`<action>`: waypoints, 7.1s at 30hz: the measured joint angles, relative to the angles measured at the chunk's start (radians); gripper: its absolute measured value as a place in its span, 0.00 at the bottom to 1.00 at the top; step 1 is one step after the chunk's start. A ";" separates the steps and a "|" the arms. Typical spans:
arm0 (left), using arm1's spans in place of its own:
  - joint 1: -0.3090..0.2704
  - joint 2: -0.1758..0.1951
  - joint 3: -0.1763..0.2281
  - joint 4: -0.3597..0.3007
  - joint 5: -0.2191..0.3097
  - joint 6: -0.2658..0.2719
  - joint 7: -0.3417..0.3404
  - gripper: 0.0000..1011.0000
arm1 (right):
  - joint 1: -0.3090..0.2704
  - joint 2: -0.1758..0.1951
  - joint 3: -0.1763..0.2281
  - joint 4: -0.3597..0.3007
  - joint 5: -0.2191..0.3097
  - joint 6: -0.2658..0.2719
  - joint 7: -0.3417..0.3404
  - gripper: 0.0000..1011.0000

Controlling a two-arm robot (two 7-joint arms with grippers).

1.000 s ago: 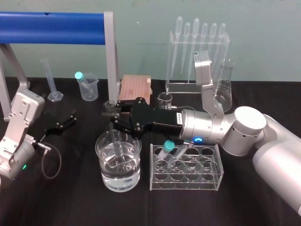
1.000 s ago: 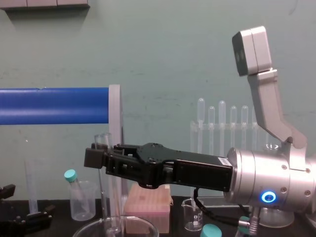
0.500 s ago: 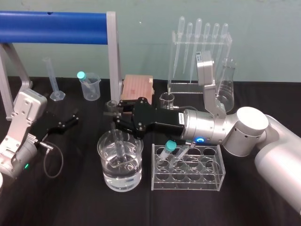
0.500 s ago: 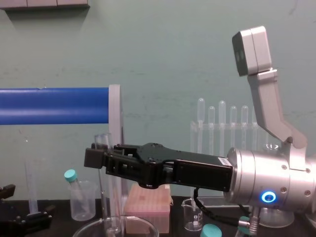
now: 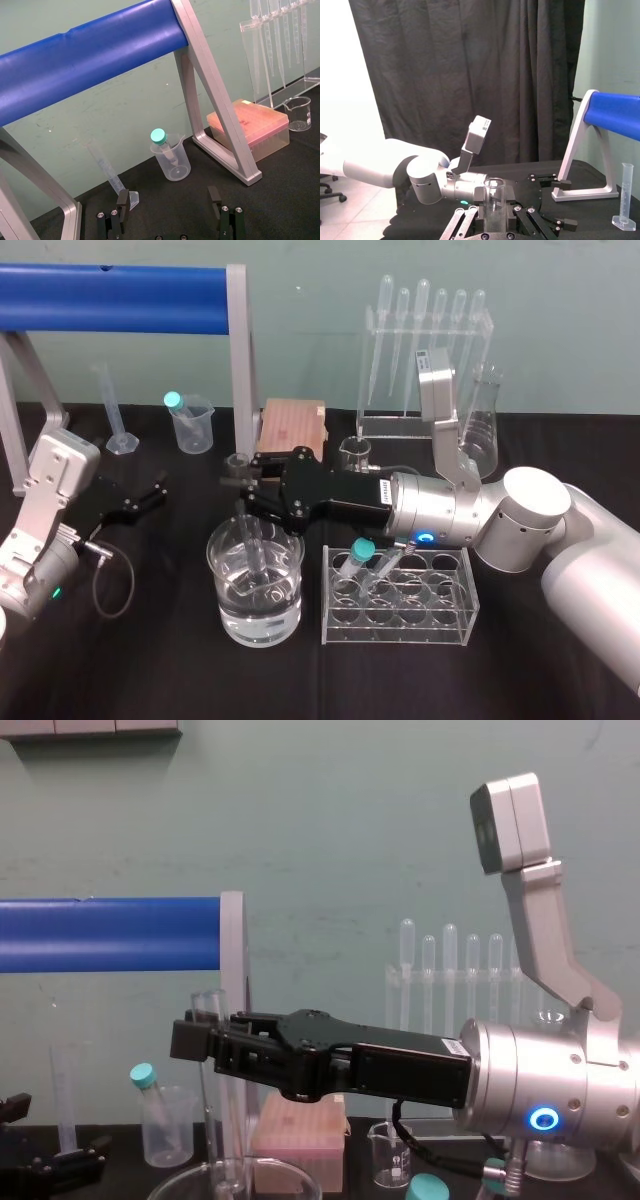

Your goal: Hold the test tube with one hand and immerse one end into the beaker, then return it to the test tube rack.

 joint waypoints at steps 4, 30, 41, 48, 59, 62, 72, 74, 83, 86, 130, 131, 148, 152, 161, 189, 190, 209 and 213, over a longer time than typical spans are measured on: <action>0.000 0.000 0.000 0.000 0.000 0.000 0.000 0.99 | 0.000 0.000 0.000 0.000 0.000 0.000 0.000 0.24; 0.000 0.000 0.000 0.000 0.000 0.000 0.000 0.99 | 0.000 0.000 0.000 0.000 0.000 0.000 0.000 0.24; 0.000 0.000 0.000 0.000 0.000 0.000 0.000 0.99 | 0.000 0.000 0.000 0.000 0.000 0.000 0.000 0.24; 0.000 0.000 0.000 0.000 0.000 0.000 0.000 0.99 | 0.000 0.000 0.000 0.000 0.000 0.000 0.000 0.24; 0.000 0.000 0.000 0.000 0.000 0.000 0.000 0.99 | -0.004 0.002 0.006 -0.009 -0.002 -0.003 -0.003 0.24; 0.000 0.000 0.000 0.000 0.000 0.000 0.000 0.99 | -0.007 0.003 0.015 -0.016 0.003 -0.013 -0.003 0.24; 0.000 0.000 0.000 0.000 0.000 0.000 0.000 0.99 | 0.004 0.033 0.071 -0.079 0.036 -0.057 0.003 0.24; 0.000 0.000 0.000 0.000 0.000 0.000 0.000 0.99 | 0.014 0.042 0.084 -0.094 0.041 -0.069 0.004 0.24; 0.000 0.000 0.000 0.000 0.000 0.000 0.000 0.99 | 0.055 0.077 0.145 -0.168 0.069 -0.116 0.015 0.24; 0.000 0.000 0.000 0.000 0.000 0.000 0.000 0.99 | 0.048 0.116 0.174 -0.226 0.063 -0.127 -0.031 0.24; 0.000 0.000 0.000 0.000 0.000 0.000 0.000 0.99 | -0.474 0.383 0.434 -0.551 0.023 0.019 -0.410 0.24; 0.000 0.000 0.000 0.000 0.000 0.000 0.000 0.99 | -0.470 0.378 0.428 -0.540 0.022 0.023 -0.406 0.24; 0.000 0.000 0.000 0.000 0.000 0.000 0.000 0.99 | -0.440 0.352 0.385 -0.475 0.009 0.043 -0.377 0.24; 0.000 0.000 0.000 0.000 0.000 0.000 0.000 0.99 | -0.434 0.354 0.376 -0.463 0.000 0.050 -0.375 0.24; 0.000 0.000 0.000 0.000 0.000 0.000 0.000 0.99 | -0.422 0.349 0.362 -0.423 -0.006 0.050 -0.357 0.24; 0.000 0.000 0.000 0.000 0.000 0.000 0.000 0.99 | -0.397 0.330 0.334 -0.356 -0.008 0.051 -0.327 0.24; 0.000 0.000 0.000 0.000 0.000 0.000 0.000 0.99 | -0.397 0.330 0.334 -0.356 -0.008 0.051 -0.327 0.24; 0.000 0.000 0.000 0.000 0.000 0.000 0.000 0.99 | -0.398 0.330 0.335 -0.358 -0.006 0.050 -0.327 0.74; 0.000 0.000 0.000 0.000 0.000 0.000 0.000 0.99 | -0.398 0.330 0.335 -0.358 -0.006 0.050 -0.327 0.85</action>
